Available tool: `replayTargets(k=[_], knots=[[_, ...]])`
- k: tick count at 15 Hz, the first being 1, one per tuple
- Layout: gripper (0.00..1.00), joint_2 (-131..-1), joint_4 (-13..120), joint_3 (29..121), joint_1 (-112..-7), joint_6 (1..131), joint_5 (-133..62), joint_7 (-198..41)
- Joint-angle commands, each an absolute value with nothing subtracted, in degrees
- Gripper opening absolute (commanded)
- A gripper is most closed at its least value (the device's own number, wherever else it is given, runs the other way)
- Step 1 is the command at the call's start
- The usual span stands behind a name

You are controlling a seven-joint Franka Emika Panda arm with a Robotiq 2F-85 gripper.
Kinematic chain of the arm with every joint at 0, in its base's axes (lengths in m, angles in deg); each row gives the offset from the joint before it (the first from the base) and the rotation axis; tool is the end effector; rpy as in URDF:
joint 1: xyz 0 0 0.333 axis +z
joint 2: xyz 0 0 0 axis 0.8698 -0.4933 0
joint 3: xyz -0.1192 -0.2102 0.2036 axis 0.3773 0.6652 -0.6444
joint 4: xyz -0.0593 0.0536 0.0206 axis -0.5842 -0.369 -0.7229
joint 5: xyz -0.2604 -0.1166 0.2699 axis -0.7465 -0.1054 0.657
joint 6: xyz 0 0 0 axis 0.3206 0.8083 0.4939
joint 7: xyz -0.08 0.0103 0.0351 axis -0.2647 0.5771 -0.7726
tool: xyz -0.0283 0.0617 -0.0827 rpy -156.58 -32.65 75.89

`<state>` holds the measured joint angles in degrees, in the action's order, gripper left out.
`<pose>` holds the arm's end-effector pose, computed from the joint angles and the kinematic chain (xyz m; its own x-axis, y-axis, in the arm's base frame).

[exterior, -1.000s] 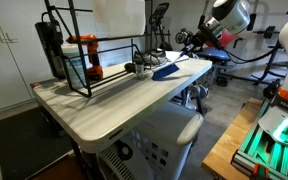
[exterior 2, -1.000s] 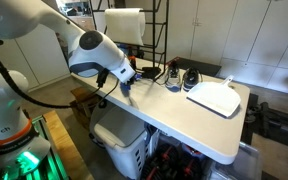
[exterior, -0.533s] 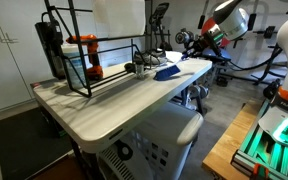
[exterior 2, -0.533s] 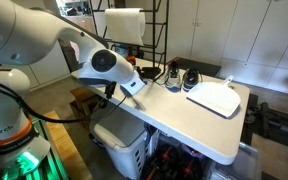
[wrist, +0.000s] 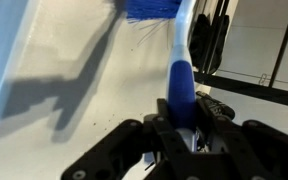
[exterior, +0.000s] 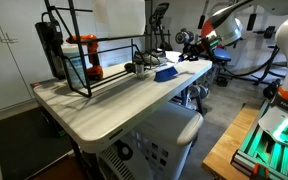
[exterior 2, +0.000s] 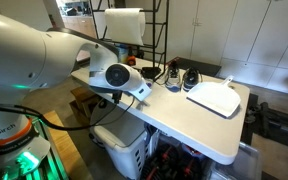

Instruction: Move the brush to the left

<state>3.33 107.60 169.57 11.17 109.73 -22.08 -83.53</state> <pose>0.4438 -0.1977 0.2578 0.5824 -0.8100 0.0687 -0.4301 -0.3788 -0.8194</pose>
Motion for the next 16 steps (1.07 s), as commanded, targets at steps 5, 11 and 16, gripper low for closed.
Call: replayTargets(k=[5,11,16], knots=[[0.08,16.4,106.3,170.2,9.6,109.6,-26.5,-90.9],[0.08,22.4,106.5,171.0,9.9,111.5,-27.8,-92.9],[0.32,21.0,106.7,171.2,10.0,111.3,-28.5,-91.9]])
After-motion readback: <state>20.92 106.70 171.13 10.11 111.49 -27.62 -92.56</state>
